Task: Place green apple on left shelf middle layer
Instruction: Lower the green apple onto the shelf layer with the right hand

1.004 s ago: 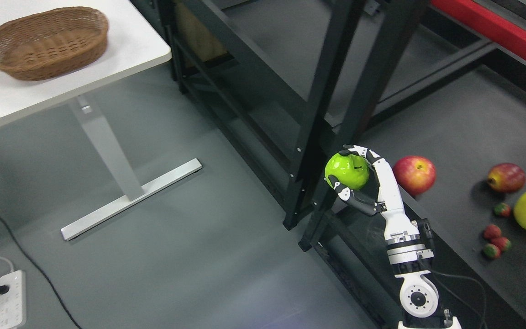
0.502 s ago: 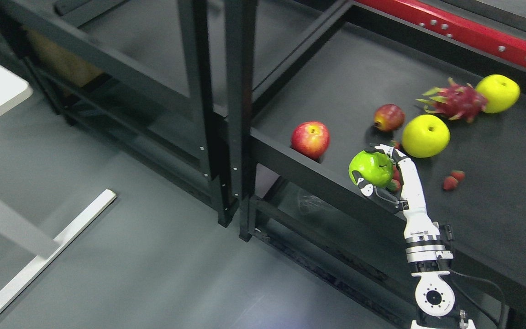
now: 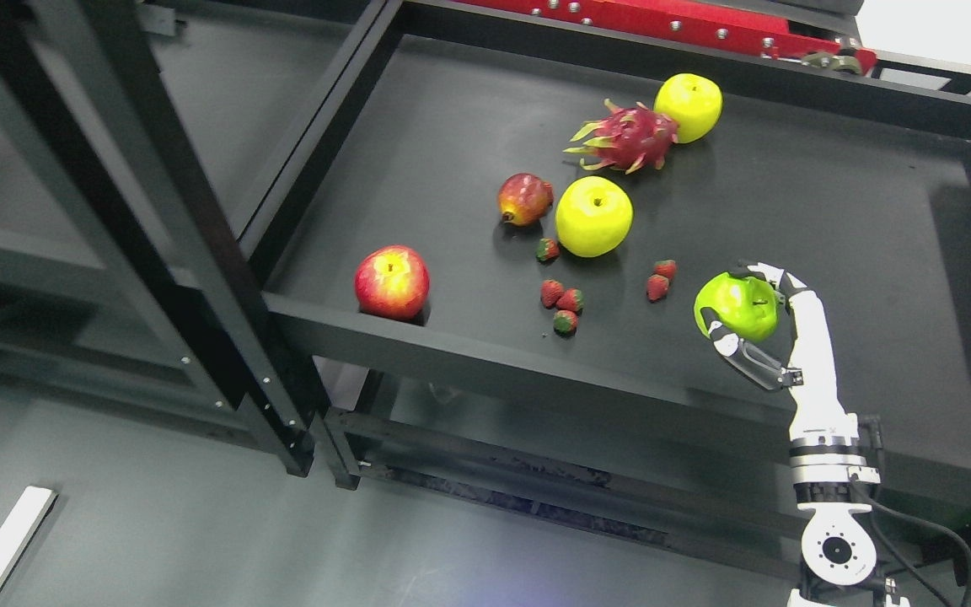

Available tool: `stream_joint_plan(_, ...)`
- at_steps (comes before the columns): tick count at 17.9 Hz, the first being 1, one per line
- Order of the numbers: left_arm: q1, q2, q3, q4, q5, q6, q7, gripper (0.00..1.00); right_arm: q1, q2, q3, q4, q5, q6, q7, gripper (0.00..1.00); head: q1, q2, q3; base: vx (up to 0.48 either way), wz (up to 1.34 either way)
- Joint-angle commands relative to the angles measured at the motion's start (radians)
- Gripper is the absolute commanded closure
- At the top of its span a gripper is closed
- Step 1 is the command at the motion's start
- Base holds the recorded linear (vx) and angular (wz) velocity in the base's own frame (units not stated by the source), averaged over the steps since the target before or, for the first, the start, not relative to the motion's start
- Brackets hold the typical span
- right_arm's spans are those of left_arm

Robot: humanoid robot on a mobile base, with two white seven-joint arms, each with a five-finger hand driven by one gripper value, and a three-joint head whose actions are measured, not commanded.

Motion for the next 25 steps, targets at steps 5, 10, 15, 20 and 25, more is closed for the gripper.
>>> stream_joint_plan(5, 0.000, 0.017, 0.000, 0.000, 0.000, -0.001, 0.000, 0.00, -0.031, -0.018, -0.060, 0.006, 0.001, 0.009, 0.000, 0.98, 0.0000, 0.000, 0.000, 0.137, -0.19)
stream_joint_plan(10, 0.000, 0.017, 0.000, 0.000, 0.000, -0.001, 0.000, 0.00, -0.045, -0.018, -0.055, 0.015, 0.003, 0.017, 0.000, 0.98, 0.0000, 0.000, 0.000, 0.130, -0.02)
stream_joint_plan(15, 0.000, 0.017, 0.000, 0.000, 0.000, 0.001, 0.000, 0.00, -0.129, -0.018, -0.039, 0.150, 0.000, 0.057, 0.001, 0.98, 0.0000, 0.000, 0.000, 0.125, 0.03)
stream_joint_plan(20, 0.000, 0.017, 0.000, 0.000, 0.000, -0.001, 0.000, 0.00, -0.168, -0.018, -0.040, 0.306, 0.009, 0.104, 0.009, 0.92, 0.0000, 0.000, 0.000, 0.103, 0.02)
stream_joint_plan(25, 0.000, 0.017, 0.000, 0.000, 0.000, 0.001, 0.000, 0.00, -0.159, -0.018, -0.045, 0.371, -0.074, 0.204, 0.013, 0.00, 0.0000, 0.000, 0.000, 0.066, 0.01)
